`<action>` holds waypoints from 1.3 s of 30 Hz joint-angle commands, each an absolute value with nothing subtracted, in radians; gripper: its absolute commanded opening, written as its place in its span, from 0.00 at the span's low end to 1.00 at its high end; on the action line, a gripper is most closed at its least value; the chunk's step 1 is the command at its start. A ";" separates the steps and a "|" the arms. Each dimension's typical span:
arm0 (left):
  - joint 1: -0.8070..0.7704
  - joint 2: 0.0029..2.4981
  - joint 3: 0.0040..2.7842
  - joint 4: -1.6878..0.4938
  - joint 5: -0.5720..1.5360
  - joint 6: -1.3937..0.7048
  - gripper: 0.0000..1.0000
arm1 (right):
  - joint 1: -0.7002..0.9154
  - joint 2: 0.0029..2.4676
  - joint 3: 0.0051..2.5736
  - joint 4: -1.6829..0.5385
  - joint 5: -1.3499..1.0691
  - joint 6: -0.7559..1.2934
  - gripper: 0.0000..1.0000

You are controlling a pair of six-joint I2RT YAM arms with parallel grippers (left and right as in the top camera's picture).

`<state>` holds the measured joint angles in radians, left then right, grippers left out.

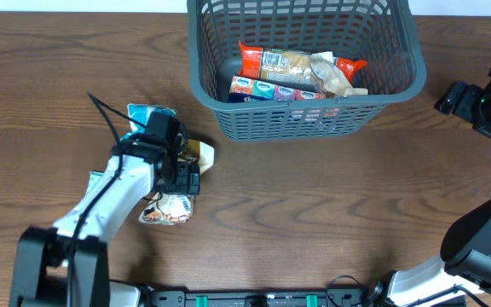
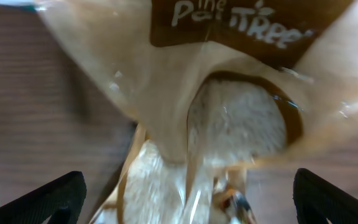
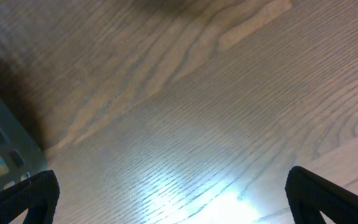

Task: Pack container
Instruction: 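Move the left gripper over the brown-labelled rice bag and descend, then close the left gripper on the rice bag and lift it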

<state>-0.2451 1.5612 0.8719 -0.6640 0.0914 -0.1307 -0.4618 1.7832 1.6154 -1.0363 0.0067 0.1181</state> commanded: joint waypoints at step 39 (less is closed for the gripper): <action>-0.247 1.543 0.875 -0.682 0.102 -0.133 0.06 | -0.468 1.788 1.610 -1.040 -0.001 0.088 0.99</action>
